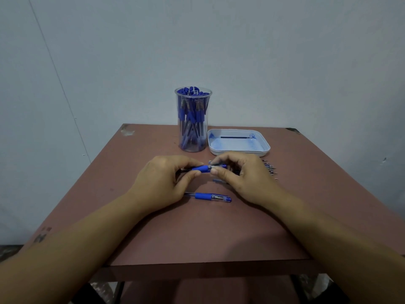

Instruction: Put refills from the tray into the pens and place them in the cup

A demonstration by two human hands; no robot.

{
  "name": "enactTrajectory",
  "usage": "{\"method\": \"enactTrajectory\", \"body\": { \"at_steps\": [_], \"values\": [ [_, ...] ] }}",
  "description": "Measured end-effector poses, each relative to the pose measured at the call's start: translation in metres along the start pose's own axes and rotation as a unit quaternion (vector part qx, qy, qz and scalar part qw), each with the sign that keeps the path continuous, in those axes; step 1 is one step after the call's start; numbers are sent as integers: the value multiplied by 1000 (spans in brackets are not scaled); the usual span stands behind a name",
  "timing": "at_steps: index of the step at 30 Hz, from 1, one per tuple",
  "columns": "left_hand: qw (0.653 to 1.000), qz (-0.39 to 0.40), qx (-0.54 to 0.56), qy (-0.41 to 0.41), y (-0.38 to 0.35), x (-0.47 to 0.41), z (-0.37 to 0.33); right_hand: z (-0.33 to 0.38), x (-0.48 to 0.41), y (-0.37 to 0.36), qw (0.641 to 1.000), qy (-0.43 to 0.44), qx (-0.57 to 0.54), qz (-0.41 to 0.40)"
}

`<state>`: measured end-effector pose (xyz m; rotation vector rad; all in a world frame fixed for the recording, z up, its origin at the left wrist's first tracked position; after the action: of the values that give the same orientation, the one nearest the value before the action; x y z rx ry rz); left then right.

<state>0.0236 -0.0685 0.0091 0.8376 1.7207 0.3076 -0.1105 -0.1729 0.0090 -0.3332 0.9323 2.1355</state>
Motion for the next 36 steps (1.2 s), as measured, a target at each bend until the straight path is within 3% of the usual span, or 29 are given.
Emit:
{"method": "enactTrajectory", "body": {
  "at_steps": [3,6,8,13,17,22,28,36],
  "values": [
    [1000,-16,16,8,-1,-3,-3,-2,-2,1,994,-52,-91,-20],
    [999,-25,45,9,-3,-5,-8,-9,-9,1,961,-126,-242,-50],
    [998,-32,55,11,-1,-8,-7,-10,-15,8,945,-140,-286,-82],
    [995,-85,29,52,28,-34,27,1,-51,62,948,-85,-219,-214],
    [996,-47,-73,21,30,-70,43,17,-89,95,948,-31,-170,-269],
    [996,-28,-87,17,12,-97,60,30,-126,114,944,22,-103,-313],
    [996,-73,-42,26,2,-100,79,25,-161,96,962,54,-13,-269],
    [996,-84,-4,24,-2,-99,82,5,-177,34,991,55,97,-72]
  ]
}}
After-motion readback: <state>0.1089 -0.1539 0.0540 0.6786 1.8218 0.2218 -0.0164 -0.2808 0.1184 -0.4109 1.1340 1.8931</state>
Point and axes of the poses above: each hand's wrist, its own x-axis away from the middle knuckle, its own y-axis out of the back of the hand, z = x × y, the point moved 7 cm from there along -x, towards the middle knuckle, and after that the axes turned 6 degrees about -z, right-handed, at the moved point
